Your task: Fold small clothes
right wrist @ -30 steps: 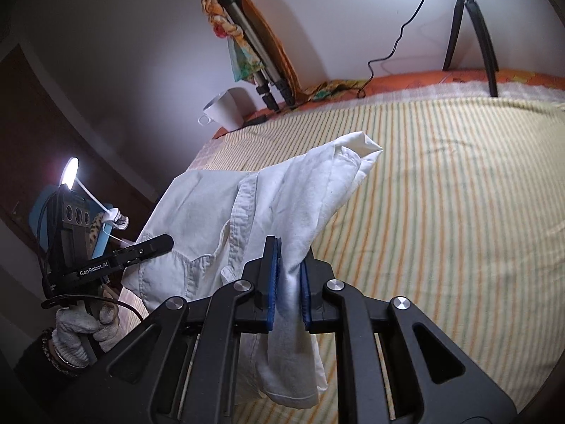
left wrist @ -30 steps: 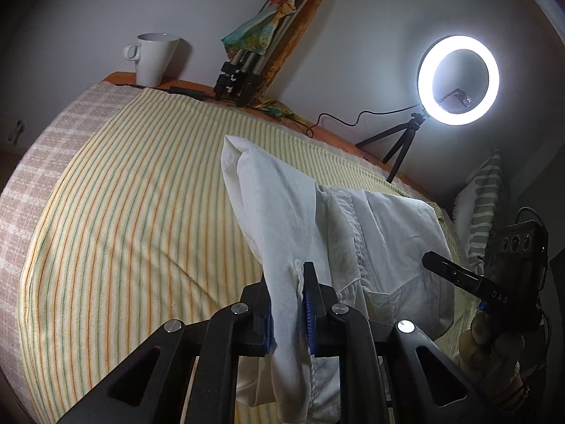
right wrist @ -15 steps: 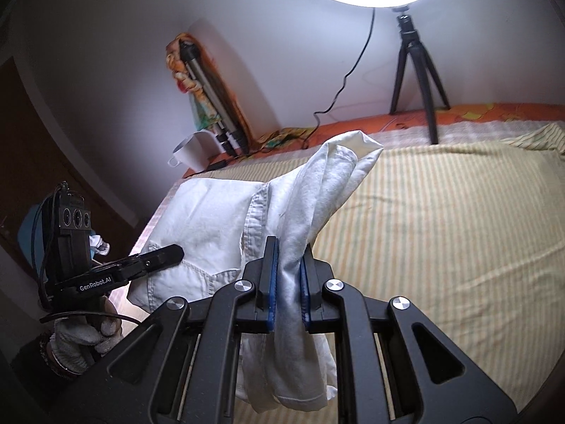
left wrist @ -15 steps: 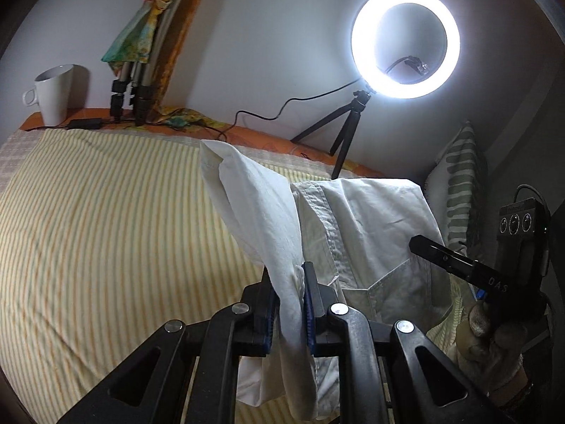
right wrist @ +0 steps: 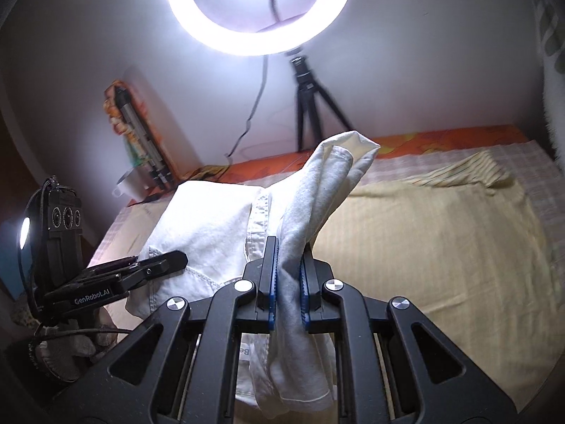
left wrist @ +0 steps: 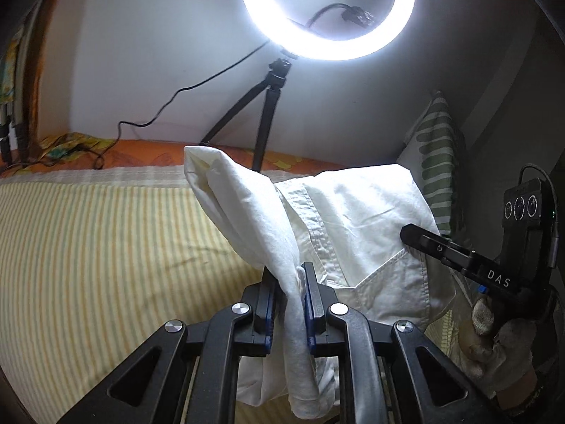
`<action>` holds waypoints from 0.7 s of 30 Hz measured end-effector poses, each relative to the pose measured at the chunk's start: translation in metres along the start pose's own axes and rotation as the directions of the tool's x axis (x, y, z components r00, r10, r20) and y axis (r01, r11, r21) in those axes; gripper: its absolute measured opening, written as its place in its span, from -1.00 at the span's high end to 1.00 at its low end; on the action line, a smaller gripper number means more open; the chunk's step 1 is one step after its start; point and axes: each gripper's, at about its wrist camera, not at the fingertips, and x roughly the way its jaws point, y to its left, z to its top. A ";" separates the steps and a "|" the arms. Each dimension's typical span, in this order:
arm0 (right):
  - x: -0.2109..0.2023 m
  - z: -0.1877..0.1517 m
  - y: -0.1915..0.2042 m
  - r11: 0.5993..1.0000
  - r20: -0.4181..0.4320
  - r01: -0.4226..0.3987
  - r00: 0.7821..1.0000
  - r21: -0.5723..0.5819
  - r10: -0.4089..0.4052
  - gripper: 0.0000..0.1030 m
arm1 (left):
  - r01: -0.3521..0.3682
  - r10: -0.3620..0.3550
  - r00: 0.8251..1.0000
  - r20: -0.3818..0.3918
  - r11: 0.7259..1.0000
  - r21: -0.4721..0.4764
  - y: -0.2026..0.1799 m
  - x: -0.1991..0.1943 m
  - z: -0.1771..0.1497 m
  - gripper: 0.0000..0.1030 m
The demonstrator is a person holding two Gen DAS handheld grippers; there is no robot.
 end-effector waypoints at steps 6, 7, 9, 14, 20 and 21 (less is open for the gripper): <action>-0.022 0.031 -0.050 0.995 0.060 0.102 0.993 0.006 -0.102 0.79 | 0.036 -0.037 0.999 0.026 0.998 0.057 -0.049 0.049 0.021 0.79; -0.024 0.036 -0.057 0.993 0.068 0.118 0.991 0.004 -0.118 0.79 | 0.041 -0.043 0.999 0.030 0.997 0.063 -0.056 0.056 0.023 0.79; -0.028 0.044 -0.070 0.989 0.081 0.146 0.986 0.005 -0.146 0.79 | 0.049 -0.052 0.998 0.031 0.996 0.070 -0.068 0.071 0.028 0.79; -0.030 0.052 -0.100 0.981 0.091 0.196 0.976 0.007 -0.196 0.79 | 0.043 -0.045 0.999 0.024 0.995 0.087 -0.090 0.104 0.031 0.79; -0.014 0.046 -0.130 0.970 0.068 0.242 0.968 0.008 -0.242 0.79 | -0.012 0.011 1.000 0.012 0.991 0.136 -0.110 0.138 0.026 0.79; -0.010 0.045 -0.135 0.968 0.063 0.249 0.966 0.012 -0.249 0.79 | -0.022 0.021 1.000 0.009 0.990 0.139 -0.112 0.143 0.025 0.79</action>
